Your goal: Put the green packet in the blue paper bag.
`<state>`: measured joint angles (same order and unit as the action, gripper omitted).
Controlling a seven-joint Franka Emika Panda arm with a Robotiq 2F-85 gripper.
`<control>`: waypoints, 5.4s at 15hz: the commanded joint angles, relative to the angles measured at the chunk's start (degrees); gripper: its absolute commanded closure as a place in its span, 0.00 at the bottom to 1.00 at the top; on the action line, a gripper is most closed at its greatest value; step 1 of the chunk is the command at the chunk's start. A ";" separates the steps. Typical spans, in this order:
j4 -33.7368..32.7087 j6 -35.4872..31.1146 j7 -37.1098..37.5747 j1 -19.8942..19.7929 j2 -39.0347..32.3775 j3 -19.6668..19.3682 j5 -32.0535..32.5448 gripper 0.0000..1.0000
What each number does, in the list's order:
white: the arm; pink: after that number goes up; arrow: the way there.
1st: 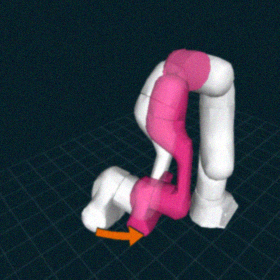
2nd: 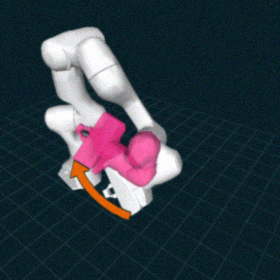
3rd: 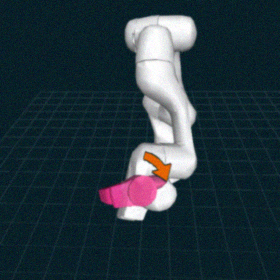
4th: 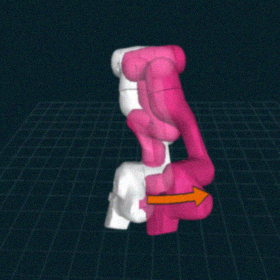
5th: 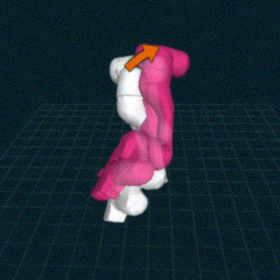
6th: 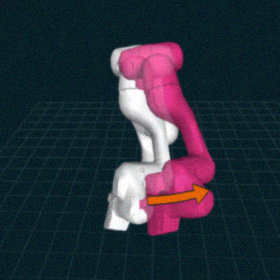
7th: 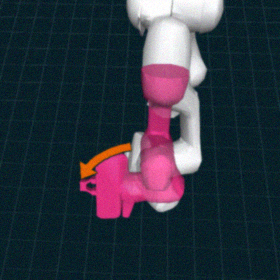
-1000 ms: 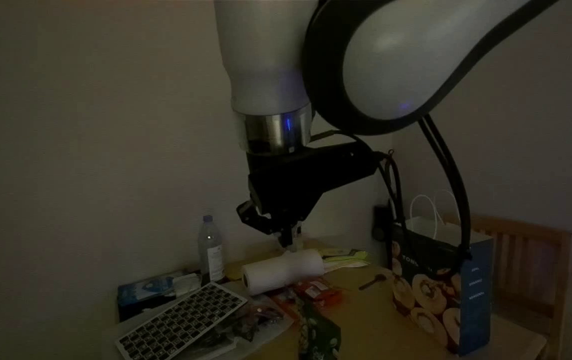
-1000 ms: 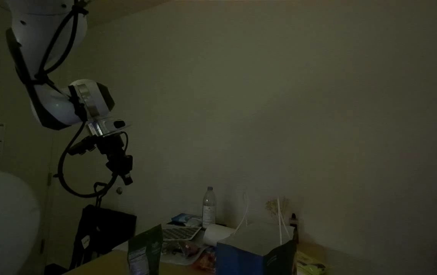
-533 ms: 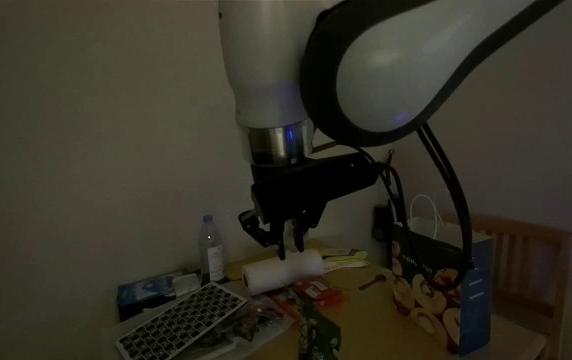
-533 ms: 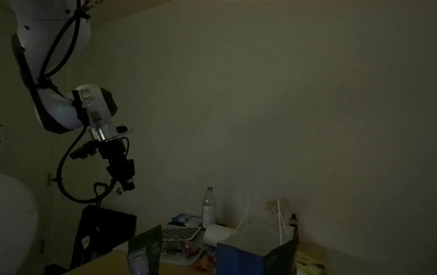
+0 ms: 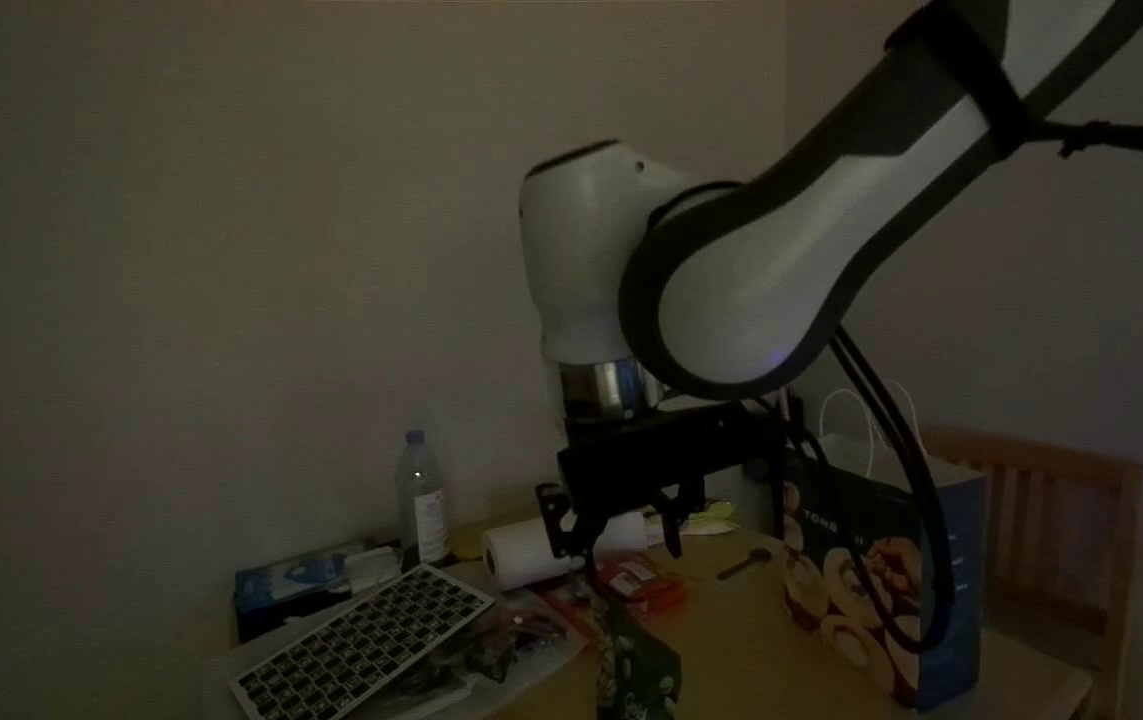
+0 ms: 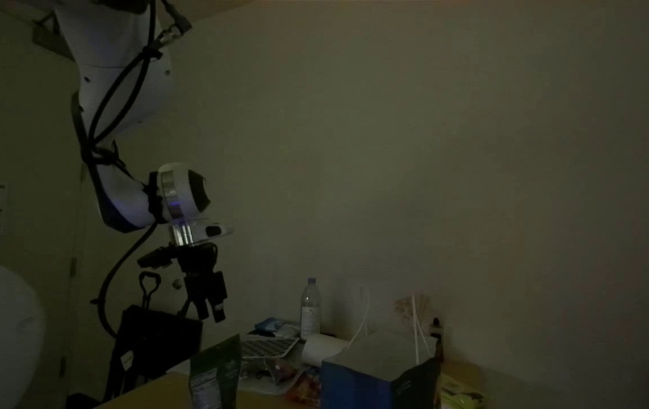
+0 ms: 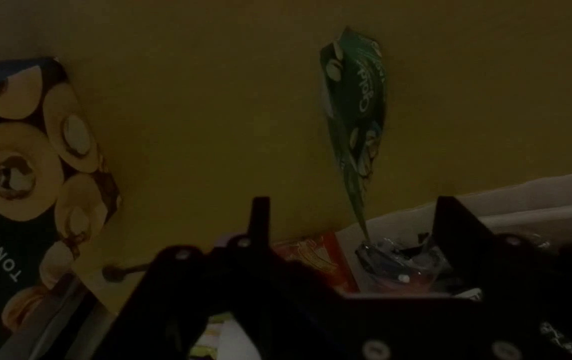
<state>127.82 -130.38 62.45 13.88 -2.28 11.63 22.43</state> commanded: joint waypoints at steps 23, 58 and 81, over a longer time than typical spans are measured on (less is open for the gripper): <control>-5.69 -0.75 -3.75 0.38 -17.08 -6.56 -3.81 0.00; -7.23 10.13 15.38 4.41 4.32 0.19 3.95 0.98; -14.02 20.95 18.43 1.52 10.57 4.50 17.86 0.98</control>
<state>114.02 -109.54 81.02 16.63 8.35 14.92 40.49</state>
